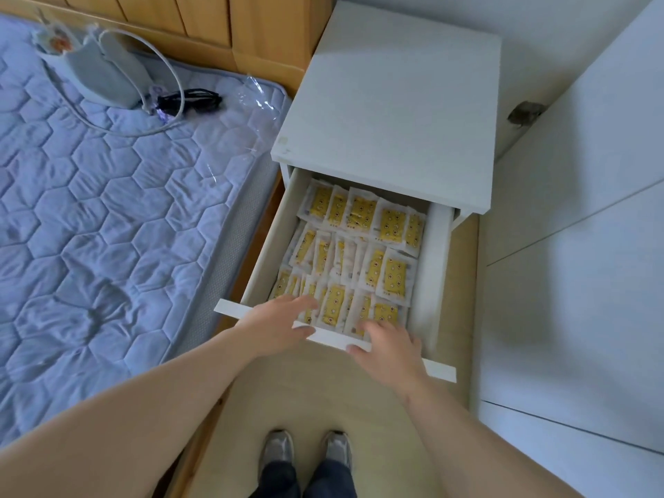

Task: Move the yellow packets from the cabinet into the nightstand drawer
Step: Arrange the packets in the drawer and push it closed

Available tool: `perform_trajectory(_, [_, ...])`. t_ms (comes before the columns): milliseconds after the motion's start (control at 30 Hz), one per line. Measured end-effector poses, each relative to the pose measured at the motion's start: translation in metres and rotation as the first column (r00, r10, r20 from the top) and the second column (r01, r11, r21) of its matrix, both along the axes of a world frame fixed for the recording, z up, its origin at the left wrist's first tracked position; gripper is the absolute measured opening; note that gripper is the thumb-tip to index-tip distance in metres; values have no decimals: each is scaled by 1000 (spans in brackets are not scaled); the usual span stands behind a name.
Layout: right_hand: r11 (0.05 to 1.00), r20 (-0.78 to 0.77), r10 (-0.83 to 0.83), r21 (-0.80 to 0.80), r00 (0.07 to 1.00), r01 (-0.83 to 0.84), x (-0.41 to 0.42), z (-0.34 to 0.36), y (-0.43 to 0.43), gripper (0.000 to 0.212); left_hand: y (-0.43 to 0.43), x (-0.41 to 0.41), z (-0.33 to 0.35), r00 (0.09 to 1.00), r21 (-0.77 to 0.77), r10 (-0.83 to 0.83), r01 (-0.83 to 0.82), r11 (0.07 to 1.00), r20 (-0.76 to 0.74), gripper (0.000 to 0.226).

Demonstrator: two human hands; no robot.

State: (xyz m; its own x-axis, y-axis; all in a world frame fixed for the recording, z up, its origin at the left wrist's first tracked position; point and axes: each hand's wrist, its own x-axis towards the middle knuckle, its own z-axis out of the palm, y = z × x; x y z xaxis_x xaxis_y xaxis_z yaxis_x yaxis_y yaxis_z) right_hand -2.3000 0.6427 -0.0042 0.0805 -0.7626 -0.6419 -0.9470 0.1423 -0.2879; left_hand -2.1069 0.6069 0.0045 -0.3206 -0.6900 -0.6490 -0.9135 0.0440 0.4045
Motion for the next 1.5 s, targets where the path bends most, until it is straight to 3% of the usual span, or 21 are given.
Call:
perform_trajectory(100, [997, -6, -17, 71, 1000, 18, -3, -1, 9, 43, 12, 3, -3, 997, 18, -48, 47, 999, 60, 57])
perform_trajectory(200, [1000, -11, -19, 23, 1000, 19, -4, -6, 14, 36, 14, -1, -12, 989, -63, -73, 82, 995, 132, 61])
perform_trajectory(467, [992, -96, -45, -126, 994, 33, 0, -15, 23, 28, 20, -4, -34, 951, -248, -134, 206, 947, 279, 44])
perform_trajectory(900, [989, -140, -49, -148, 989, 28, 1, -13, 9, 23, 0, -1, -33, 927, -260, -261, 331, 907, 270, 45])
perform_trajectory(1233, [983, -117, 5, -182, 993, -26, -15, -10, -44, 25, -47, -16, -32, 952, -277, -183, 250, 928, 246, 44])
perform_trajectory(1500, [975, -70, 70, -207, 995, -83, -35, -7, -106, 22, -99, -34, -30, 929, -266, -166, 261, 928, 330, 48])
